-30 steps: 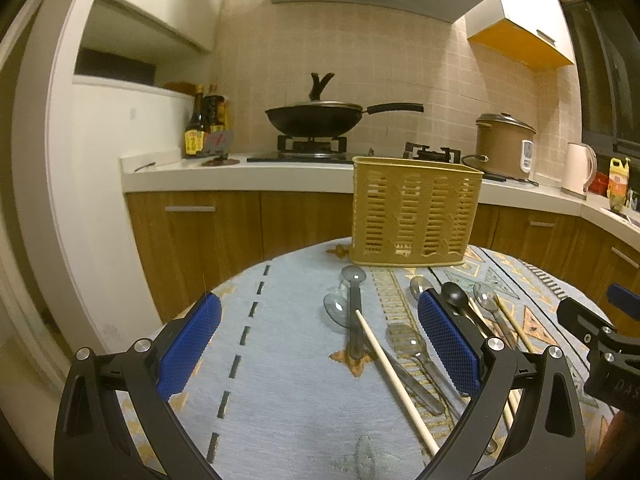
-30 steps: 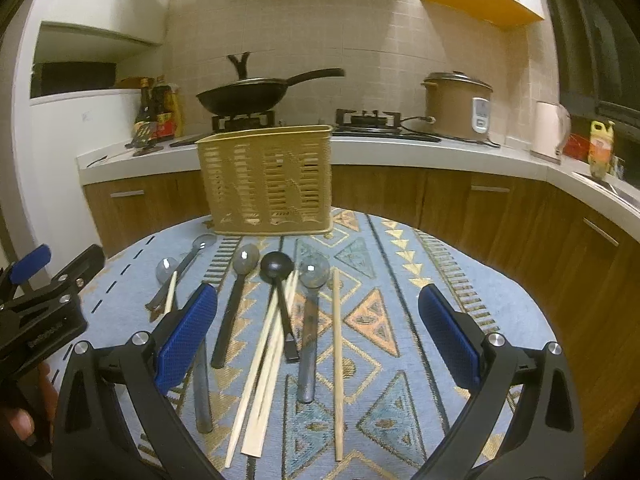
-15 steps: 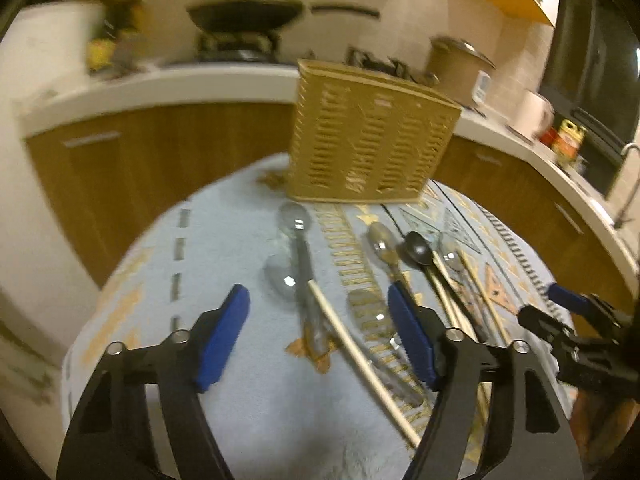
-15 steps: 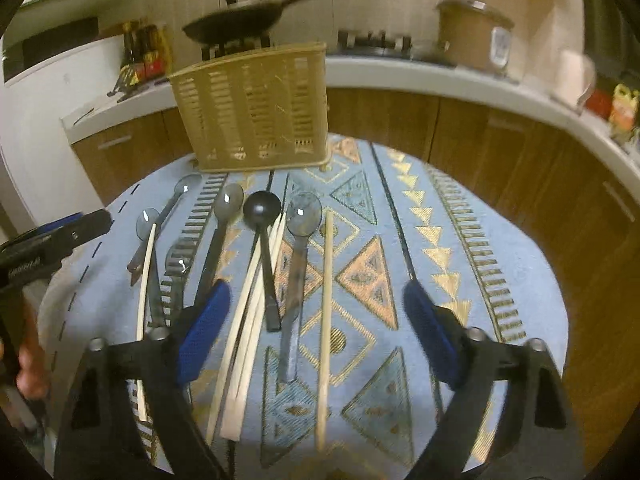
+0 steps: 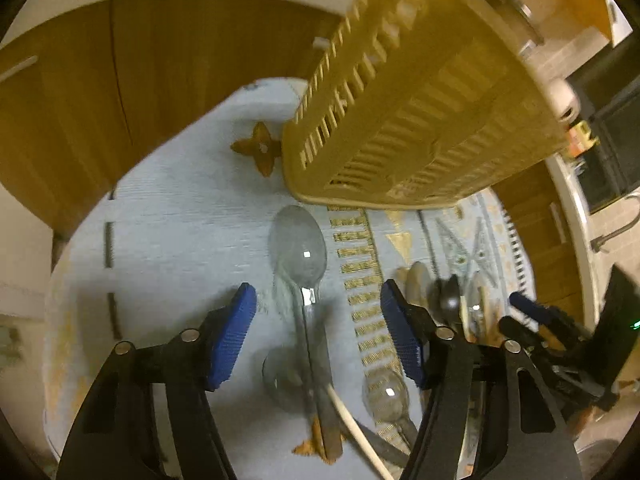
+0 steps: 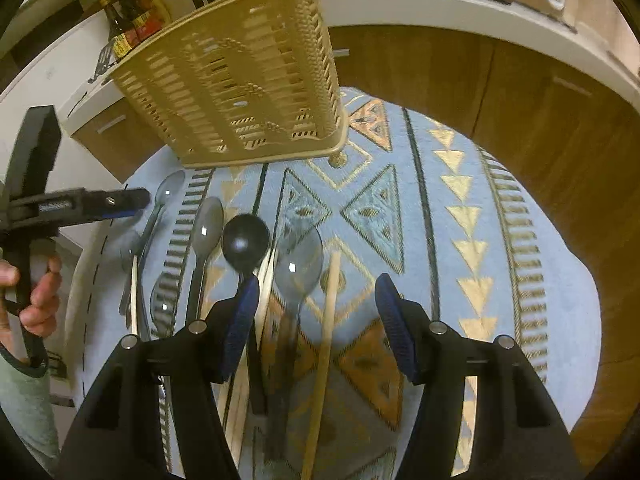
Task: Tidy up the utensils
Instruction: 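Lower the left gripper onto the clear plastic spoon handle and close, then lift the clear spoon with the left gripper and lower it into the caddy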
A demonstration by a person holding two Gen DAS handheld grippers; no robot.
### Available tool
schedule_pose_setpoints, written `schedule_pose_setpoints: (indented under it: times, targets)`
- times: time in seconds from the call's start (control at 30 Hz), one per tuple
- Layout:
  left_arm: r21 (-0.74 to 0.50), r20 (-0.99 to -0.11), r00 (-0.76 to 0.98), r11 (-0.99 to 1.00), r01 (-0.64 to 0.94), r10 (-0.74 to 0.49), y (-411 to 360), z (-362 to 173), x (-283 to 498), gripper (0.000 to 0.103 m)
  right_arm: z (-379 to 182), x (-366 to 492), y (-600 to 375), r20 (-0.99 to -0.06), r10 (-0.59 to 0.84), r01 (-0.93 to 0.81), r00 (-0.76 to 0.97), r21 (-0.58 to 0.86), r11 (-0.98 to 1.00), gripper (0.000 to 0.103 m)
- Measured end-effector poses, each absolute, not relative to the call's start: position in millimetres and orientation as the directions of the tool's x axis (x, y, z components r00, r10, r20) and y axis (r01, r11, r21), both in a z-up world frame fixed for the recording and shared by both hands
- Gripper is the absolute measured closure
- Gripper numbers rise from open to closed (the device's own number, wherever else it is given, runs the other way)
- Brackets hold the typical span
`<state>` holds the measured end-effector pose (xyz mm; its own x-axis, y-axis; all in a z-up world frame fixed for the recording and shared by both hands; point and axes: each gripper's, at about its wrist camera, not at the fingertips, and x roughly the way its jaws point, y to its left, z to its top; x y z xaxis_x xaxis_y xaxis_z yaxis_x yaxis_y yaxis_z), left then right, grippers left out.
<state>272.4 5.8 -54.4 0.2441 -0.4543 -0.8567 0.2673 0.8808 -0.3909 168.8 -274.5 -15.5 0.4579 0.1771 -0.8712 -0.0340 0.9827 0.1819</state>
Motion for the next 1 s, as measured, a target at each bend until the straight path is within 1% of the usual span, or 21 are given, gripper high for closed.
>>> schedule_pose_setpoints:
  times: [0.03,0.1,0.2,0.37,0.4,0.43,0.47,0.57,0.6,0.63,0.7,0.9,0.93,0.97,1.0]
  targets:
    - [-0.373,-0.866,0.242,0.887,0.273,-0.439,1.0,-55.5,273.8,0.046,-16.4,171.9,-275.0,-0.874,0.186,-0.037,0.449,0.19,0.981,0.047]
    - [-0.322,-0.883,0.25,0.901,0.291,-0.396,-8.5,-54.1,275.0,0.047,-18.1,181.4,-276.2,-0.885,0.198,-0.04,0.422,0.2,0.979,0.052]
    - [-0.263,-0.904,0.255,0.916,0.302,-0.344,-14.2,-51.4,275.8,0.049,-19.4,192.7,-277.3,-0.897,0.202,-0.045,0.394,0.201,0.979,0.054]
    - [-0.165,-0.925,0.274,0.928,0.334,-0.263,-28.7,-51.9,271.7,0.055,-21.6,211.0,-278.5,-0.914,0.226,-0.044,0.338,0.224,0.974,0.055]
    - [-0.138,-0.929,0.281,0.93,0.341,-0.241,-32.9,-52.2,270.1,0.066,-21.8,214.2,-277.2,-0.916,0.22,-0.045,0.334,0.218,0.975,0.056]
    - [-0.116,-0.931,0.29,0.931,0.345,-0.223,-35.8,-52.9,268.6,0.07,-21.2,217.7,-275.4,-0.919,0.213,-0.048,0.331,0.209,0.977,0.058]
    - [-0.094,-0.932,0.298,0.932,0.349,-0.205,-38.0,-53.1,267.9,0.07,-20.9,221.6,-273.2,-0.924,0.196,-0.051,0.328,0.189,0.981,0.061]
    - [-0.068,-0.933,0.31,0.934,0.35,-0.184,-42.5,-54.7,266.9,0.078,-19.6,223.2,-268.5,-0.927,0.199,-0.05,0.317,0.193,0.98,0.065]
    - [-0.062,-0.933,0.314,0.936,0.347,-0.178,-43.9,-55.1,267.0,0.083,-20.2,224.9,-267.1,-0.929,0.201,-0.049,0.31,0.196,0.979,0.065]
    - [-0.064,-0.932,0.314,0.936,0.346,-0.18,-44.6,-55.4,267.1,0.086,-20.8,226.9,-264.1,-0.932,0.194,-0.048,0.305,0.189,0.981,0.065]
    - [-0.085,-0.931,0.308,0.935,0.344,-0.198,-42.7,-55.2,267.8,0.088,-23.5,228.4,-260.7,-0.94,0.17,-0.047,0.296,0.163,0.985,0.065]
    - [-0.095,-0.927,0.31,0.933,0.347,-0.21,-43.1,-56.0,267.4,0.093,-33.4,232.7,-234.0,-0.952,0.084,-0.073,0.296,0.065,0.995,0.066]
    - [-0.102,-0.926,0.308,0.932,0.348,-0.216,-41.9,-56.3,266.6,0.094,-34.5,230.7,-230.5,-0.951,0.078,-0.077,0.299,0.057,0.995,0.068]
    - [-0.112,-0.925,0.306,0.931,0.347,-0.225,-42.2,-56.4,266.6,0.094,-35.3,230.4,-227.4,-0.95,0.073,-0.081,0.303,0.05,0.995,0.073]
    - [-0.122,-0.923,0.306,0.93,0.348,-0.235,-39.9,-56.5,263.2,0.094,-35.5,229.8,-224.8,-0.949,0.069,-0.087,0.308,0.044,0.995,0.073]
